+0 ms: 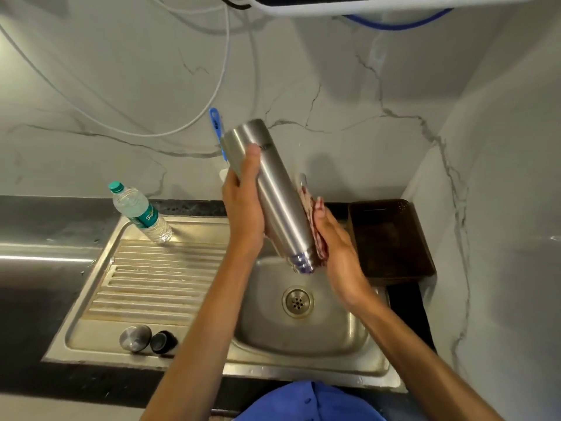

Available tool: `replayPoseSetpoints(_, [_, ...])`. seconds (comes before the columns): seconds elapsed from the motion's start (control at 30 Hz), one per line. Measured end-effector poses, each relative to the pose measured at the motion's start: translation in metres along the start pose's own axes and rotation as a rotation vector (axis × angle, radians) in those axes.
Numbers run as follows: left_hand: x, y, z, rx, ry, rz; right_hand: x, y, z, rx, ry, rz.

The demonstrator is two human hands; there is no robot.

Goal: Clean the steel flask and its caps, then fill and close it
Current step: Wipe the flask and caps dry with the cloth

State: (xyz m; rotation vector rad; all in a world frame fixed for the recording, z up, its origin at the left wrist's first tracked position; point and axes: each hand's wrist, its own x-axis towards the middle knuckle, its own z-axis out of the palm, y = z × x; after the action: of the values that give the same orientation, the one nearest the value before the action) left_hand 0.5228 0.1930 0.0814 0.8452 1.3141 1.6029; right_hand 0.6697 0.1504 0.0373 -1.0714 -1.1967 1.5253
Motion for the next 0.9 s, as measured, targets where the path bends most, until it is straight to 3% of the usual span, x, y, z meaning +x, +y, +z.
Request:
replayPoseSetpoints(0.1, [0.017, 0.008, -0.010, -0.053, 0.035, -0.042, -0.018, 0.006, 0.007, -0.041, 0.044, -0.097])
replayPoseSetpoints(0.23, [0.016, 0.010, -0.007, -0.177, 0.015, -0.270, -0.022, 0.008, 0.018, -0.715, 0.036, -0.418])
replayPoseSetpoints(0.33, [0.010, 0.003, -0.007, -0.211, 0.025, -0.278, -0.020, 0.036, 0.021, -1.159, 0.100, -0.653])
replayPoseSetpoints(0.43, [0.006, -0.005, -0.004, -0.135, 0.056, -0.229, -0.016, 0.072, 0.022, -1.291, 0.263, -0.805])
replayPoseSetpoints(0.53, [-0.001, -0.007, 0.000, -0.257, 0.099, -0.283, -0.005, 0.078, 0.016, -1.301, 0.373, -0.858])
replayPoseSetpoints(0.63, [-0.004, -0.007, 0.001, -0.399, 0.158, -0.253, 0.003, 0.050, 0.020, -1.100, 0.358, -0.699])
replayPoseSetpoints(0.73, [-0.003, -0.006, 0.001, -0.381, 0.152, -0.184, 0.013, 0.018, 0.022, -0.733, 0.291, -0.347])
replayPoseSetpoints(0.9, [0.000, -0.005, -0.008, -0.424, -0.141, -0.064, 0.019, -0.016, 0.011, -0.064, 0.067, 0.295])
